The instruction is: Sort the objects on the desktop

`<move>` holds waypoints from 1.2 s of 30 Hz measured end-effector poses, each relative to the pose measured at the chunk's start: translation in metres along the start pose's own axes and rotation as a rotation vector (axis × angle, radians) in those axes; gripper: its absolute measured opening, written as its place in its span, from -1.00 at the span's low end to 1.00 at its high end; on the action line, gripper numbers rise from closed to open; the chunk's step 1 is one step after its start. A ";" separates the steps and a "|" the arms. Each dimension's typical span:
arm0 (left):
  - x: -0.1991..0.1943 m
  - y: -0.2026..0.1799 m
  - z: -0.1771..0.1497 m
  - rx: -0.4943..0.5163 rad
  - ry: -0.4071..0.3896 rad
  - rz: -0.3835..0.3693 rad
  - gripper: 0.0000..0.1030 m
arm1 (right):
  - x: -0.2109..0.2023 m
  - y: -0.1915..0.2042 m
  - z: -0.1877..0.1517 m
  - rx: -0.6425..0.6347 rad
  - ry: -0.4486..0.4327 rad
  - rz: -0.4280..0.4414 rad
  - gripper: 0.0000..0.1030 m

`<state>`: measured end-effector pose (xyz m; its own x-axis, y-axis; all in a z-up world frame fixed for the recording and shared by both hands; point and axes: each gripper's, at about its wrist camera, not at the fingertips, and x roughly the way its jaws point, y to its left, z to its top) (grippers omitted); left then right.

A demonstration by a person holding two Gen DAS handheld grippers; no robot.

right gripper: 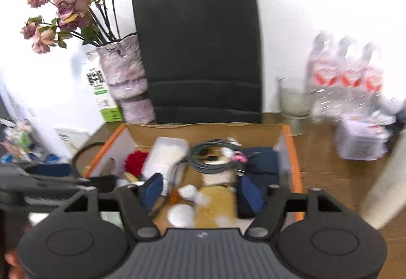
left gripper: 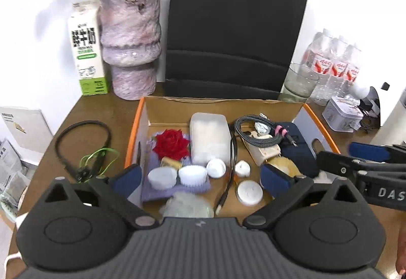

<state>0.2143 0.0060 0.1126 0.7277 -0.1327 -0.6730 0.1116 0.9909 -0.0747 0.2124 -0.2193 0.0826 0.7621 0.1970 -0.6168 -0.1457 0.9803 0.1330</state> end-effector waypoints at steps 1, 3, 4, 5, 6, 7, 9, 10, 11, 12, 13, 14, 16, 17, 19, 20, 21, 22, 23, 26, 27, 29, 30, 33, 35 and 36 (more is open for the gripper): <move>-0.006 -0.001 -0.004 0.004 -0.004 0.010 0.99 | -0.006 0.000 -0.008 -0.015 -0.016 -0.035 0.41; -0.020 -0.005 -0.015 0.012 -0.016 0.025 1.00 | -0.016 0.000 -0.023 -0.043 -0.033 -0.086 0.41; -0.027 -0.006 -0.021 0.016 -0.020 0.029 1.00 | -0.021 -0.001 -0.031 -0.049 -0.042 -0.097 0.41; -0.035 -0.008 -0.027 0.021 -0.027 0.033 1.00 | -0.025 -0.001 -0.039 -0.054 -0.043 -0.100 0.41; -0.042 -0.010 -0.034 0.026 -0.037 0.037 1.00 | -0.030 -0.001 -0.048 -0.056 -0.041 -0.104 0.41; -0.050 -0.013 -0.042 0.033 -0.049 0.038 1.00 | -0.034 -0.001 -0.056 -0.056 -0.043 -0.105 0.41; -0.064 -0.018 -0.059 0.047 -0.072 0.038 1.00 | -0.043 -0.001 -0.073 -0.051 -0.042 -0.108 0.41; -0.069 -0.020 -0.067 0.053 -0.082 0.040 1.00 | -0.048 0.000 -0.080 -0.048 -0.045 -0.109 0.41; -0.076 -0.023 -0.078 0.058 -0.097 0.043 1.00 | -0.054 0.000 -0.090 -0.048 -0.048 -0.112 0.42; -0.080 -0.026 -0.088 0.067 -0.103 0.043 1.00 | -0.058 0.001 -0.097 -0.051 -0.049 -0.115 0.42; -0.084 -0.029 -0.097 0.076 -0.106 0.043 1.00 | -0.063 0.003 -0.107 -0.058 -0.050 -0.116 0.42; -0.086 -0.031 -0.105 0.081 -0.106 0.045 1.00 | -0.066 0.005 -0.114 -0.065 -0.046 -0.116 0.42; -0.092 -0.034 -0.123 0.076 -0.101 0.043 1.00 | -0.076 0.007 -0.132 -0.065 -0.043 -0.114 0.42; -0.095 -0.035 -0.132 0.070 -0.098 0.037 1.00 | -0.081 0.007 -0.140 -0.063 -0.042 -0.109 0.44; -0.100 -0.036 -0.148 0.050 -0.088 0.031 1.00 | -0.090 0.007 -0.156 -0.044 -0.040 -0.100 0.49; -0.104 -0.035 -0.156 0.043 -0.084 0.026 1.00 | -0.093 0.007 -0.163 -0.040 -0.035 -0.095 0.49; -0.107 -0.035 -0.165 0.036 -0.081 0.019 1.00 | -0.098 0.007 -0.171 -0.037 -0.034 -0.089 0.49; -0.111 -0.035 -0.173 0.028 -0.081 0.019 1.00 | -0.103 0.007 -0.178 -0.028 -0.036 -0.086 0.49; -0.115 -0.035 -0.181 0.025 -0.080 0.021 1.00 | -0.108 0.007 -0.186 -0.022 -0.038 -0.084 0.50; -0.123 -0.034 -0.203 0.045 -0.079 0.027 1.00 | -0.121 0.010 -0.205 -0.032 -0.044 -0.079 0.52; -0.126 -0.034 -0.211 0.055 -0.079 0.039 1.00 | -0.125 0.012 -0.212 -0.039 -0.046 -0.081 0.54; -0.130 -0.031 -0.223 0.053 -0.078 0.054 1.00 | -0.130 0.013 -0.221 -0.054 -0.048 -0.085 0.57; -0.132 -0.029 -0.229 0.041 -0.076 0.053 1.00 | -0.133 0.013 -0.226 -0.058 -0.048 -0.090 0.57; -0.136 -0.022 -0.244 -0.009 -0.060 0.037 1.00 | -0.142 0.011 -0.243 -0.057 -0.049 -0.086 0.57; -0.138 -0.019 -0.252 -0.030 -0.052 0.036 1.00 | -0.148 0.012 -0.253 -0.054 -0.057 -0.083 0.57; -0.140 -0.020 -0.257 -0.037 -0.055 0.034 1.00 | -0.152 0.013 -0.258 -0.058 -0.065 -0.080 0.57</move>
<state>-0.0641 0.0106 0.0194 0.7666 -0.0987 -0.6345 0.0617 0.9949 -0.0802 -0.0684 -0.2332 -0.0219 0.8119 0.1189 -0.5715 -0.1180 0.9923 0.0387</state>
